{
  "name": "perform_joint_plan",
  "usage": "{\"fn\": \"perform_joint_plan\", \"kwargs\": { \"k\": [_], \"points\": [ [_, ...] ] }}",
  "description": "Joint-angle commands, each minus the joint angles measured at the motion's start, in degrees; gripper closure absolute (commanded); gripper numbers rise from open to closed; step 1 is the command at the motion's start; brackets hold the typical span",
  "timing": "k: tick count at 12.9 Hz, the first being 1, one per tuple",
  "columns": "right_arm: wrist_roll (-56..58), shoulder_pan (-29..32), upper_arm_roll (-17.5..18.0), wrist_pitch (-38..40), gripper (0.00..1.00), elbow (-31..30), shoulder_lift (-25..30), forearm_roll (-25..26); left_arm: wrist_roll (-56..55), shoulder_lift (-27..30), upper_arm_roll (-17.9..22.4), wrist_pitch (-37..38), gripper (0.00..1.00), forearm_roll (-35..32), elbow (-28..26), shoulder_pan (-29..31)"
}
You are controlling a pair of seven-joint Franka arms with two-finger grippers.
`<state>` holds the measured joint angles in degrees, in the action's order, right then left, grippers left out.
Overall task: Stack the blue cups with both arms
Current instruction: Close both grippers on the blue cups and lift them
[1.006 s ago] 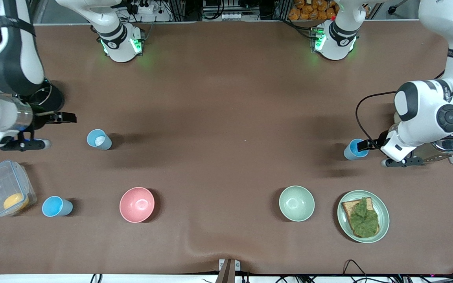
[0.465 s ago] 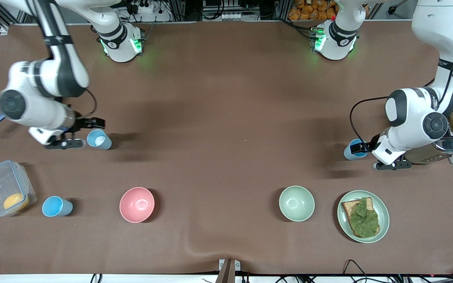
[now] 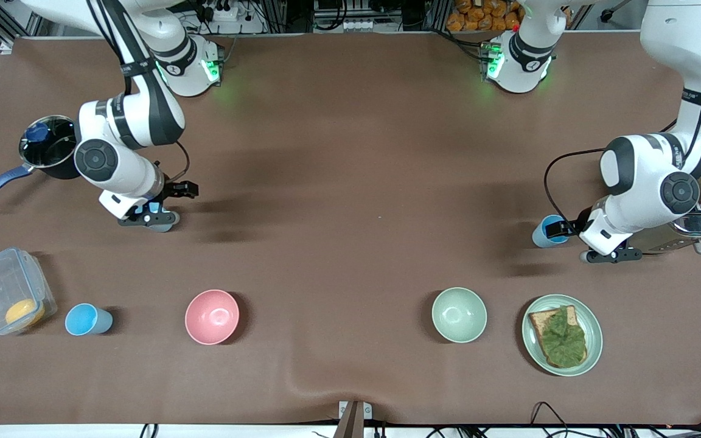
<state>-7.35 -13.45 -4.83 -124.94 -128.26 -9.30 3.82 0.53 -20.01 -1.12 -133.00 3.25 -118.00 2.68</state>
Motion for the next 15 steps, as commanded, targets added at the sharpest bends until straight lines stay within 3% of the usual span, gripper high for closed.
{"fn": "perform_joint_plan", "kwargs": {
  "k": [1, 6, 7, 8, 9, 10, 11, 13, 15],
  "points": [
    [0.57, 2.46, 0.17, -3.45, 0.00, -0.06, -2.74, 1.98, 1.22, 1.55, -0.02, 2.04, 0.02, -1.40, -0.66, 0.39],
    [1.37, 3.96, 0.17, -5.40, 0.00, -0.06, -6.08, 1.97, 1.58, 0.15, 0.07, 2.04, 0.23, -1.40, -0.75, 0.39],
    [1.37, 4.48, 0.17, -5.49, 0.12, -0.06, -6.26, 1.89, 1.58, -0.38, -0.02, 1.95, 0.33, -1.40, -0.75, 0.39],
    [1.28, 4.66, 0.17, -5.40, 0.32, -0.06, -6.61, 1.80, 1.58, -0.73, -0.02, 1.86, 0.44, -1.40, -0.75, 0.39],
    [1.19, 4.66, 0.17, -5.31, 0.45, -0.06, -6.79, 1.71, 1.58, -1.08, -0.02, 1.78, 0.62, -1.40, -0.75, 0.30],
    [1.19, 4.66, 0.26, -5.14, 0.60, -0.06, -6.79, 1.63, 1.58, -1.17, -0.02, 1.78, 0.88, -1.40, -0.57, 0.30],
    [1.11, 4.66, 0.26, -4.96, 0.80, 0.02, -6.96, 1.54, 1.49, -1.17, -0.02, 1.78, 1.00, -1.32, -0.40, 0.22],
    [0.84, 4.49, 0.26, -4.44, 1.00, 0.72, -7.14, 1.54, 1.75, -1.00, -0.02, 1.78, 1.00, -1.40, -0.22, 0.39],
    [1.02, 4.31, 0.17, -0.51, 1.00, 3.52, -7.58, 1.54, 2.11, -0.39, -0.02, 1.86, 1.00, -1.40, 0.92, 0.30]
  ]
}}
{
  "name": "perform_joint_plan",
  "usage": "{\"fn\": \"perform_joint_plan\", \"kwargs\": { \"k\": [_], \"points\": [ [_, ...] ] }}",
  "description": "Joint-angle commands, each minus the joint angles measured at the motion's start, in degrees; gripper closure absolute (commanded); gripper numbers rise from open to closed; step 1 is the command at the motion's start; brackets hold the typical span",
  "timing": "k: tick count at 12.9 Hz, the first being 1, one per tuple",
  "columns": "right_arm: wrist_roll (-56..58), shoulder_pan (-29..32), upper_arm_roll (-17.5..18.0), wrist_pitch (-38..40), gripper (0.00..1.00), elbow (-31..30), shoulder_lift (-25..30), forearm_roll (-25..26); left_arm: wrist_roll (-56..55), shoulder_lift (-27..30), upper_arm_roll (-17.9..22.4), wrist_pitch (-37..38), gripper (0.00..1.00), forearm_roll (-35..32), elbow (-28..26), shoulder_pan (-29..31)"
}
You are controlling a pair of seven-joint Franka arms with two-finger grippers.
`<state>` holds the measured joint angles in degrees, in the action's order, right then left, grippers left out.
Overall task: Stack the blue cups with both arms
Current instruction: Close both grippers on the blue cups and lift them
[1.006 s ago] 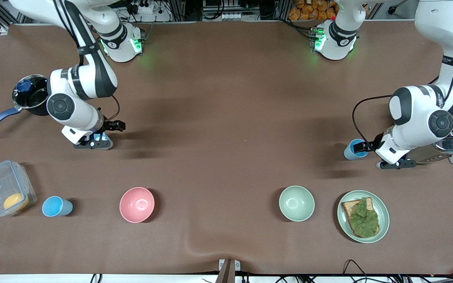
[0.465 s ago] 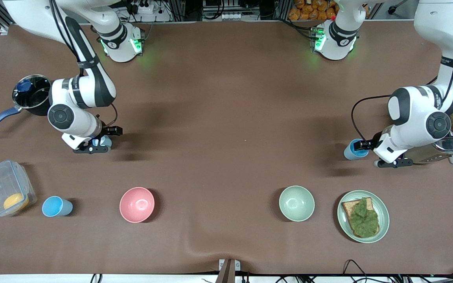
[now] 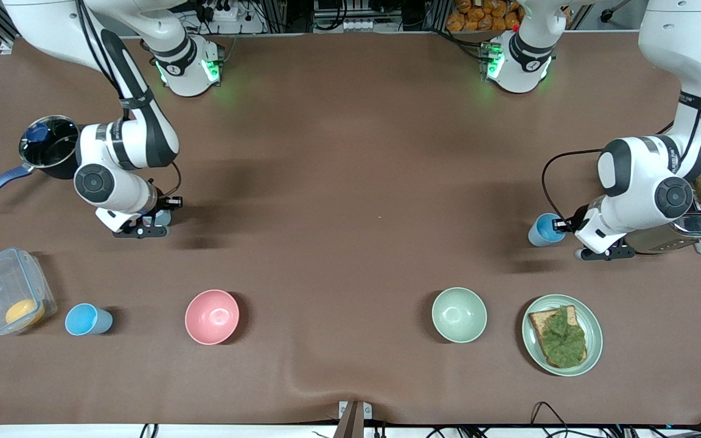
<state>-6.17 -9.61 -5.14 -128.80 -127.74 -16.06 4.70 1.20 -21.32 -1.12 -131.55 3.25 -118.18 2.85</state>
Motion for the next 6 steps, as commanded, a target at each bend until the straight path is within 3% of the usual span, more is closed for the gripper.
{"fn": "perform_joint_plan", "kwargs": {
  "k": [1, 3, 5, 6],
  "points": [
    [-0.42, 0.56, 0.48, 6.34, 1.00, 5.54, -1.95, 0.66, 1.53, 1.71, -0.02, 0.68, 1.00, -1.40, 1.81, 0.23],
    [-0.68, 0.30, 0.57, 10.22, 1.00, 9.16, -3.10, 0.57, 1.35, 3.82, -0.02, 2.34, 1.00, -1.40, 3.47, 0.14],
    [-0.94, -1.10, 0.65, 12.42, 1.00, 11.27, -3.10, -0.65, 1.52, 3.83, -0.11, 10.13, 1.00, -1.31, 9.69, 0.23],
    [-0.95, -3.03, 0.83, 13.65, 1.00, 12.93, -3.45, -3.62, 1.53, 3.74, -0.11, 14.70, 1.00, -1.23, 12.77, 0.23]
  ]
}}
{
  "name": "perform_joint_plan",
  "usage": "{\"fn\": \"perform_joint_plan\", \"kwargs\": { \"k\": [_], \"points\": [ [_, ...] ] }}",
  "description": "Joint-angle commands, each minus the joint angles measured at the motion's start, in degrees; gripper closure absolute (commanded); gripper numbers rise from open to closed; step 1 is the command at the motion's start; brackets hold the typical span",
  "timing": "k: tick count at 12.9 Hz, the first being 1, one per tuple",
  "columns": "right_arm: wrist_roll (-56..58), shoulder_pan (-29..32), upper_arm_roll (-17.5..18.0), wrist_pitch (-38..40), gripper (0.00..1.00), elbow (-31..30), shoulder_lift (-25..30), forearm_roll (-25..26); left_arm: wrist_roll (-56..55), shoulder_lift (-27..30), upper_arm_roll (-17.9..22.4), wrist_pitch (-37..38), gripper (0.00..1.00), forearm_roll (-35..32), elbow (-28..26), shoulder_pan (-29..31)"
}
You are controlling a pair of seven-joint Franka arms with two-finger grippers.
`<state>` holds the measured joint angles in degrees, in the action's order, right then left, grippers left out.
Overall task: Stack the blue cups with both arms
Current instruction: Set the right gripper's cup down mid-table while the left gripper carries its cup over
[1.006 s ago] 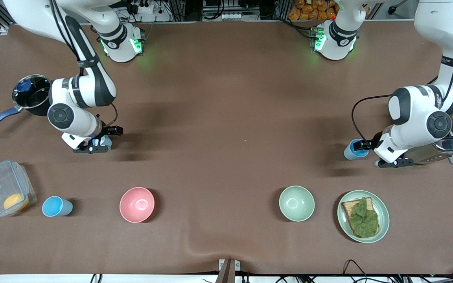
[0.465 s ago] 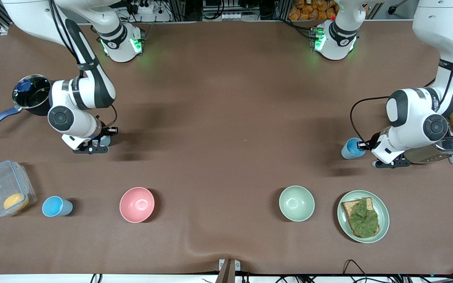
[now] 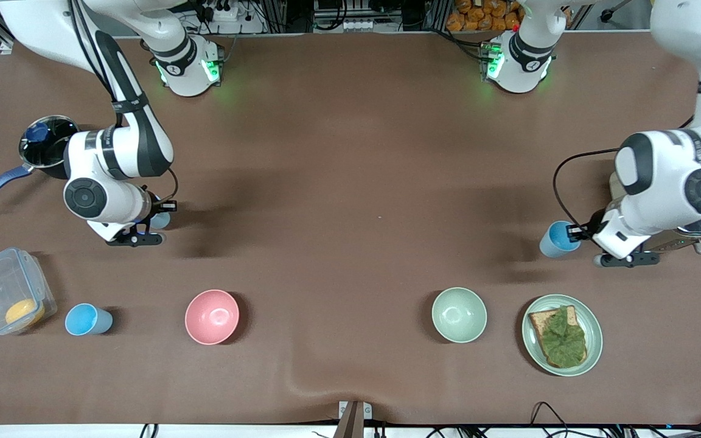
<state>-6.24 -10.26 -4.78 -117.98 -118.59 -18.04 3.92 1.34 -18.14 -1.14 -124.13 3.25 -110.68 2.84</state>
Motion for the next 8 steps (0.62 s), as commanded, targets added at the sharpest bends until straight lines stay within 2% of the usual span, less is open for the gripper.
{"fn": "perform_joint_plan", "kwargs": {
  "k": [1, 3, 5, 8],
  "points": [
    [-1.49, -4.31, 0.38, 4.32, 1.00, 5.81, -2.08, -6.95, 1.30, 0.56, 0.00, 10.46, 1.00, -1.22, 7.91, 0.06],
    [-8.13, -9.22, 0.47, 7.13, 1.00, 11.07, -4.18, -11.90, 0.95, 0.47, -0.09, 14.25, 1.00, -0.79, 12.92, -0.64],
    [-20.94, -16.42, 0.47, 7.50, 1.00, 16.44, -7.52, -13.66, 0.51, 0.12, -1.14, 18.21, 1.00, -0.70, 17.50, -1.26],
    [-35.03, -23.56, 0.47, 7.32, 1.00, 26.63, -14.63, -19.46, -0.71, 0.47, -2.81, 19.45, 1.00, -0.70, 19.45, -1.26]
  ]
}}
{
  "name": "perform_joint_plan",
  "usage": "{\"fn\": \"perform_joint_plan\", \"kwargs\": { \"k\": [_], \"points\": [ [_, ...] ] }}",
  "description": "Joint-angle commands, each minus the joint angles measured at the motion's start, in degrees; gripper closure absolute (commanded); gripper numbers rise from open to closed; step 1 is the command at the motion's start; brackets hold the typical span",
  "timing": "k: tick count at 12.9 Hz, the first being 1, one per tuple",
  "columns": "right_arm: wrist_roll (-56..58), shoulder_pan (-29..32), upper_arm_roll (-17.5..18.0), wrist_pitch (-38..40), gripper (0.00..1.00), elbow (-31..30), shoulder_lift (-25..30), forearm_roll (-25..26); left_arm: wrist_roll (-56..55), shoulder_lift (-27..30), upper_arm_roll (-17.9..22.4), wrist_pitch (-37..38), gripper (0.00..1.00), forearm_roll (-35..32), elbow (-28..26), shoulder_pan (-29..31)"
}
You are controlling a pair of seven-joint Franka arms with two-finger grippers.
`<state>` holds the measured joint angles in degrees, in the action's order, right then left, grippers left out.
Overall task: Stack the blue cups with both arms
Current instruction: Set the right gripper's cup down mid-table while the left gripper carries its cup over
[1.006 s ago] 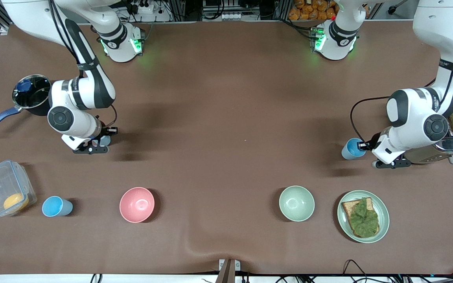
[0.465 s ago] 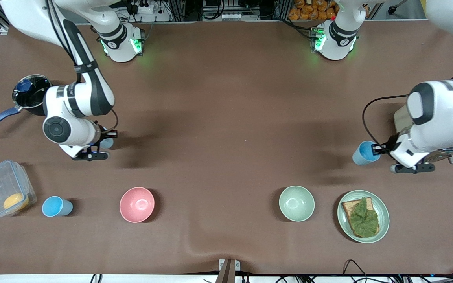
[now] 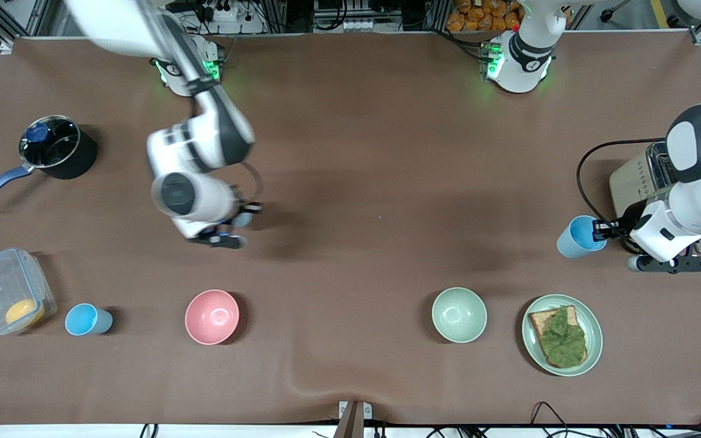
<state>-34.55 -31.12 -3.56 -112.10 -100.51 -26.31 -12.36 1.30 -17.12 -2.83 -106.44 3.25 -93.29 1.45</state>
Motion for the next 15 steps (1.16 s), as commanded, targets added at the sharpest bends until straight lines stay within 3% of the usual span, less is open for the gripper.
{"fn": "perform_joint_plan", "kwargs": {
  "k": [1, 4, 8, 12, 13, 14, 15],
  "points": [
    [-10.33, -4.54, -0.75, 1.27, 1.00, 11.36, -8.30, -3.81, -0.77, -0.38, -1.21, 1.85, 1.00, -0.79, 2.06, 0.22],
    [-18.61, -8.07, -0.58, 0.48, 1.00, 17.26, -12.79, -3.99, -2.25, -0.46, -2.25, 1.85, 1.00, -0.70, 2.24, -0.04],
    [-20.56, -9.39, 0.13, -4.97, 1.00, 17.80, -14.12, -7.06, -7.36, -0.73, -5.95, 1.77, 1.00, -1.58, 2.59, -0.04],
    [-20.82, -10.18, 0.13, -5.85, 0.99, 17.80, -15.26, -6.98, -11.91, -0.82, -6.13, 1.85, 1.00, -1.49, 2.50, -2.14],
    [-20.82, -10.19, 0.13, -6.03, 0.81, 17.72, -15.35, -6.98, -14.02, -0.81, -6.13, 2.38, 1.00, -1.40, 2.59, -2.93],
    [-20.91, -10.19, 0.13, -6.03, 0.44, 17.72, -15.44, -6.98, -15.69, -0.81, -6.13, 2.64, 1.00, -1.14, 2.59, -3.64],
    [-20.74, -10.19, 0.13, -5.94, 0.00, 17.72, -15.35, -6.89, -17.89, -0.81, -6.13, 2.64, 1.00, -0.96, 2.59, -4.86]
  ]
}}
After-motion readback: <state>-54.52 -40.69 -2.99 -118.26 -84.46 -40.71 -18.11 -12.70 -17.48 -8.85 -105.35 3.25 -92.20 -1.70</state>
